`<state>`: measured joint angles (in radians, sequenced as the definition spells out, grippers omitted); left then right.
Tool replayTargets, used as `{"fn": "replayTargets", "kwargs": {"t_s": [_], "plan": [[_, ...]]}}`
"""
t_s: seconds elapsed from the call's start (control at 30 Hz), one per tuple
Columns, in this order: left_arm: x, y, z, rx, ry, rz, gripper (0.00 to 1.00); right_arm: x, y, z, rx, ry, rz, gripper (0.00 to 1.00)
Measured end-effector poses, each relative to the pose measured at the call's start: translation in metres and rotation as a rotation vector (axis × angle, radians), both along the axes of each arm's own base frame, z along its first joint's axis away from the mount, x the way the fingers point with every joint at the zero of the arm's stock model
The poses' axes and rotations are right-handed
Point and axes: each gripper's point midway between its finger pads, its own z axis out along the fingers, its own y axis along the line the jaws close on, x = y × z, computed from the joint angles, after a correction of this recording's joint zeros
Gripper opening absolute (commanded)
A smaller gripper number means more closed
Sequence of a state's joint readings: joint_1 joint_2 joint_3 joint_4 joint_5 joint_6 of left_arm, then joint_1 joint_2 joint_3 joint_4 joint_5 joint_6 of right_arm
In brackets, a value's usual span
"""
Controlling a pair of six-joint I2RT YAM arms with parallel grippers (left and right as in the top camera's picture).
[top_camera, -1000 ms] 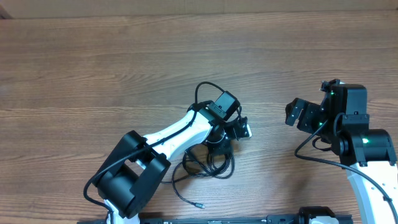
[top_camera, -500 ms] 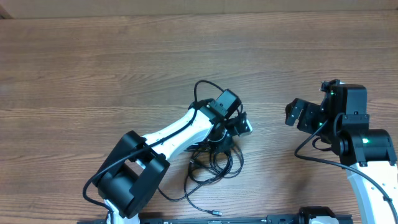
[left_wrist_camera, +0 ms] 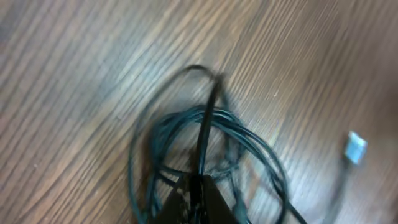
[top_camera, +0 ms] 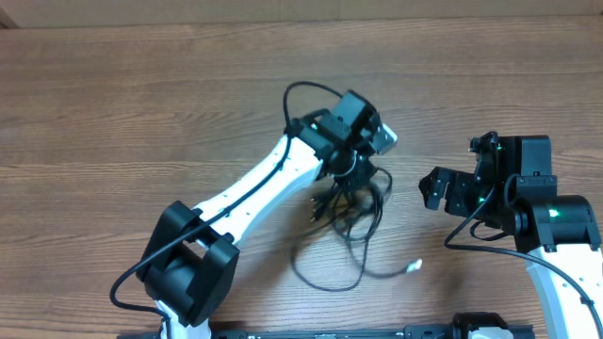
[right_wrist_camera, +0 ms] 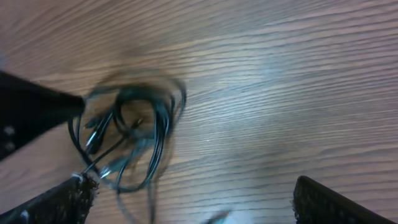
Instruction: Untangle cables
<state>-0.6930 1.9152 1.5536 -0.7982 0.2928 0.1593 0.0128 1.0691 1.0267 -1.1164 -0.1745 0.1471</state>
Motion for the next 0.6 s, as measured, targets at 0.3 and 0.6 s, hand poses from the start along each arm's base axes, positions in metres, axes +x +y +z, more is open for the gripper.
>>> {"fn": "replayTargets", "kwargs": {"t_s": [0.3,0.6], "plan": [[0.003,-0.007,0.063,-0.176,0.108,0.000,0.04,-0.001,0.021,0.006,0.068,-0.032,0.147,1.00],[-0.024,-0.023,0.131,-0.344,0.175,-0.142,0.04,0.007,0.026,0.012,0.077,-0.086,0.190,1.00]]}}
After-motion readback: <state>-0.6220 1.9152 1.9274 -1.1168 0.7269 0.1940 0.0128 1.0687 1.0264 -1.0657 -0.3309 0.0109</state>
